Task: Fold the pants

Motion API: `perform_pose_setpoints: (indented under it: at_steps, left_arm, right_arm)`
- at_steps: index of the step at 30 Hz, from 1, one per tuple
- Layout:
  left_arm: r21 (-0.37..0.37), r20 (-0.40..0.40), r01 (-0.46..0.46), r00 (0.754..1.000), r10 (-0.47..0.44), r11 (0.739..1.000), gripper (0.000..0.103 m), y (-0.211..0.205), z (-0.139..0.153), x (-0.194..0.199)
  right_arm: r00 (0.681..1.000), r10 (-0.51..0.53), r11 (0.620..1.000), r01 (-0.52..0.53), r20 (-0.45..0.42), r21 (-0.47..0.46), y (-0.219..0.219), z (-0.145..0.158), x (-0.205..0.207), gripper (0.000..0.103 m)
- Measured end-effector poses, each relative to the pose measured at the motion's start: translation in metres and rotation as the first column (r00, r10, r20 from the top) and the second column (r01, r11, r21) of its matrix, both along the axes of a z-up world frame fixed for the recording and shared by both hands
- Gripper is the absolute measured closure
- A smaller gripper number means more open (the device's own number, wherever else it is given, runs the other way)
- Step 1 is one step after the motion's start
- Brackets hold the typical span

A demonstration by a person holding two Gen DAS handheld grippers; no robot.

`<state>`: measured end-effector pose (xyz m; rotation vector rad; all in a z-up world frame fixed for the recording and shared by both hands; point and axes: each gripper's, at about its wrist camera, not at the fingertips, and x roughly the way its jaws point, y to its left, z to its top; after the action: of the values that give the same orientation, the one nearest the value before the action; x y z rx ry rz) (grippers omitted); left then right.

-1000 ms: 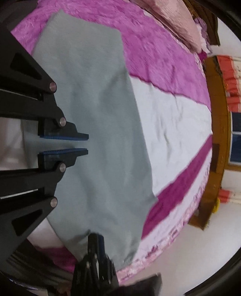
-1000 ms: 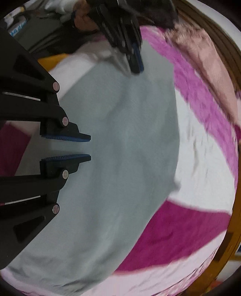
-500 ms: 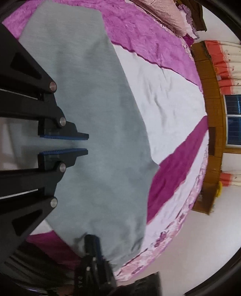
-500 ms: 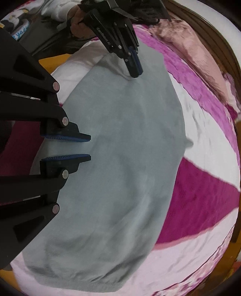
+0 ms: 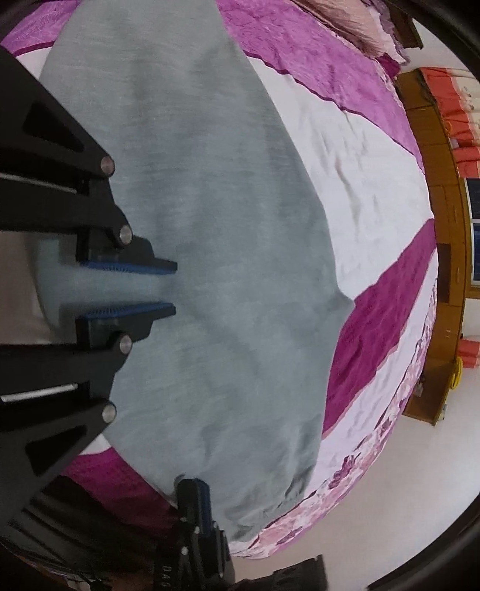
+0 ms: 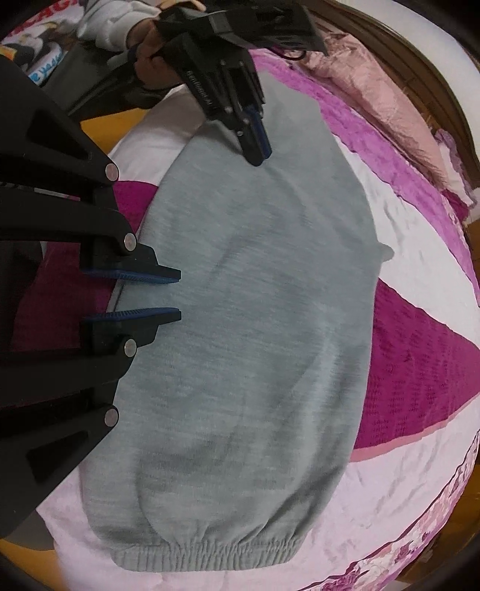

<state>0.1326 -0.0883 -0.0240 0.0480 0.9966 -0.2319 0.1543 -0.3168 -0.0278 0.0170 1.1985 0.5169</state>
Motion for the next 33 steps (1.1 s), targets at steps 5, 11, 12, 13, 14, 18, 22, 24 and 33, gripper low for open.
perform_pose_setpoints:
  at_steps: [5, 11, 12, 13, 14, 18, 22, 24, 33]
  left_arm:
    - [-0.001, 0.006, 0.023, 1.0, -0.023, 1.0, 0.075, -0.007, 0.003, -0.004]
    - [-0.017, 0.007, 0.056, 0.998, -0.056, 0.998, 0.069, -0.016, 0.009, -0.007]
    - [-0.018, 0.01, 0.059, 0.998, -0.059, 0.998, 0.069, -0.017, 0.01, -0.008]
    - [-0.017, 0.012, 0.063, 0.998, -0.063, 0.998, 0.069, -0.018, 0.01, -0.008]
    - [-0.017, 0.015, 0.065, 0.998, -0.065, 0.998, 0.069, -0.019, 0.01, -0.008]
    - [-0.015, 0.003, 0.056, 0.998, -0.056, 0.998, 0.069, -0.024, 0.007, -0.003]
    - [-0.031, 0.006, 0.071, 0.997, -0.071, 0.997, 0.069, -0.032, 0.01, -0.003]
    - [0.006, 0.005, 0.092, 0.996, -0.092, 0.996, 0.069, -0.041, 0.011, -0.003]
    - [0.028, 0.033, 0.162, 0.986, -0.163, 0.986, 0.068, -0.076, 0.017, -0.005]
  right_arm:
    - [0.998, -0.039, 0.998, 0.037, 0.041, 0.052, -0.016, 0.018, -0.001, 0.091]
    - [0.978, -0.173, 0.967, 0.147, 0.117, 0.208, -0.064, 0.052, -0.02, 0.079]
    - [0.972, -0.194, 0.957, 0.157, 0.136, 0.242, -0.073, 0.057, -0.028, 0.078]
    - [0.966, -0.201, 0.95, 0.152, 0.162, 0.274, -0.08, 0.06, -0.036, 0.075]
    - [0.956, -0.206, 0.943, 0.137, 0.208, 0.305, -0.086, 0.065, -0.047, 0.072]
    - [0.937, -0.195, 0.941, 0.095, 0.291, 0.325, -0.086, 0.072, -0.06, 0.065]
    - [0.914, -0.318, 0.904, 0.213, 0.251, 0.37, -0.119, 0.061, -0.052, 0.065]
    - [0.889, -0.434, 0.833, 0.334, 0.146, 0.441, -0.147, 0.046, -0.049, 0.062]
    - [0.859, -0.506, 0.74, 0.481, -0.082, 0.471, -0.191, 0.004, -0.042, 0.061]
